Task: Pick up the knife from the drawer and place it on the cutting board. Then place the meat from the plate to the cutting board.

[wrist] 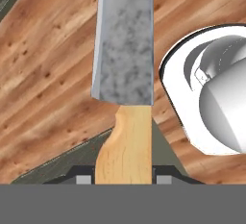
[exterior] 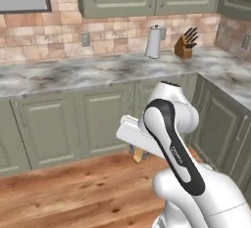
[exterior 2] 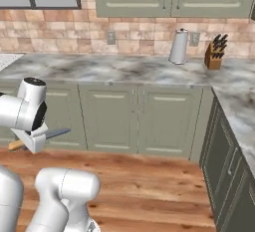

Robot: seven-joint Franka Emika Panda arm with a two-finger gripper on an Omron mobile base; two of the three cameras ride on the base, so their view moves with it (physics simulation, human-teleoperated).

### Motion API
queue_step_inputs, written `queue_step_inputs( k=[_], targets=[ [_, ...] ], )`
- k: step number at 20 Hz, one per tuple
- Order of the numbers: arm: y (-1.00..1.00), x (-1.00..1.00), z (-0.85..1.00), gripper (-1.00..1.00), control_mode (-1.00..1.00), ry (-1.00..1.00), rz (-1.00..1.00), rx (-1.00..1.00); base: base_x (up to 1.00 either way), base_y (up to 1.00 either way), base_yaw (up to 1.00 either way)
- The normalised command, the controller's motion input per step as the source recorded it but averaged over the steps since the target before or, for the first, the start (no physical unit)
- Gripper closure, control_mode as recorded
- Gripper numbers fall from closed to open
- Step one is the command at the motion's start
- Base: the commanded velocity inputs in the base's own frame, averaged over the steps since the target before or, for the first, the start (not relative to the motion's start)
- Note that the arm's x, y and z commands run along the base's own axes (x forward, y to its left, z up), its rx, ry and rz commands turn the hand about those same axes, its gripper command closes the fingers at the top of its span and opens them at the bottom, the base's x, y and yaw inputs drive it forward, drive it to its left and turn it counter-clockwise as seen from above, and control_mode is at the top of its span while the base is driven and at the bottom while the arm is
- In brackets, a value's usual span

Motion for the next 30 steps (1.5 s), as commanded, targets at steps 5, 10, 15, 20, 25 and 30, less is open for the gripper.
queue_step_inputs(
  k=[5,10,15,20,25,30],
  targets=[
    [0.0,0.0,0.0,1.0,1.0,0.0,0.0,0.0,0.11,0.42,0.47],
    [0.0,0.0,0.0,1.0,1.0,0.0,0.0,0.0,0.15,0.44,0.47],
    [0.0,0.0,0.0,1.0,1.0,0.0,0.0,0.0,0.21,0.45,0.46],
    [0.0,0.0,0.0,1.0,1.0,0.0,0.0,0.0,0.3,0.43,0.45],
    [0.0,0.0,0.0,1.0,1.0,0.0,0.0,0.0,0.33,0.42,0.45],
    [0.0,0.0,0.0,1.0,1.0,0.0,0.0,0.0,0.36,0.42,0.45]
  ],
)
